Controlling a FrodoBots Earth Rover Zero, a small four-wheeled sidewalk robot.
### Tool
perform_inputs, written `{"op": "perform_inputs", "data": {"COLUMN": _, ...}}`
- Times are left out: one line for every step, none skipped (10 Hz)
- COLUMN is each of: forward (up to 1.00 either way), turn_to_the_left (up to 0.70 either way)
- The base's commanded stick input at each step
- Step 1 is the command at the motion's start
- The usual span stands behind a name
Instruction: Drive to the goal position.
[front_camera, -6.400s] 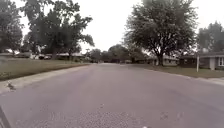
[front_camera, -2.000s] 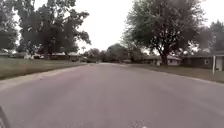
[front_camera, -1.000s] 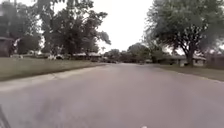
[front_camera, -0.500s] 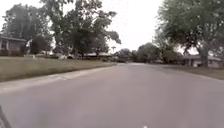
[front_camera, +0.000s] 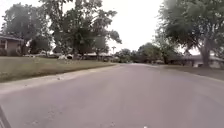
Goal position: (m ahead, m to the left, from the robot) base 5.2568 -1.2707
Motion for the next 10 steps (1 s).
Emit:
{"op": "perform_inputs", "data": {"forward": 0.7, "turn_to_the_left": 0.0}}
{"op": "perform_inputs", "data": {"forward": 0.7, "turn_to_the_left": 0.0}}
{"op": "perform_inputs", "data": {"forward": 0.7, "turn_to_the_left": 0.0}}
{"op": "perform_inputs", "data": {"forward": 0.7, "turn_to_the_left": 0.0}}
{"op": "perform_inputs", "data": {"forward": 0.7, "turn_to_the_left": 0.0}}
{"op": "perform_inputs", "data": {"forward": 0.7, "turn_to_the_left": 0.0}}
{"op": "perform_inputs", "data": {"forward": 0.7, "turn_to_the_left": 0.0}}
{"op": "perform_inputs", "data": {"forward": 0.7, "turn_to_the_left": -0.29}}
{"op": "perform_inputs", "data": {"forward": 0.7, "turn_to_the_left": -0.35}}
{"op": "perform_inputs", "data": {"forward": 0.7, "turn_to_the_left": -0.35}}
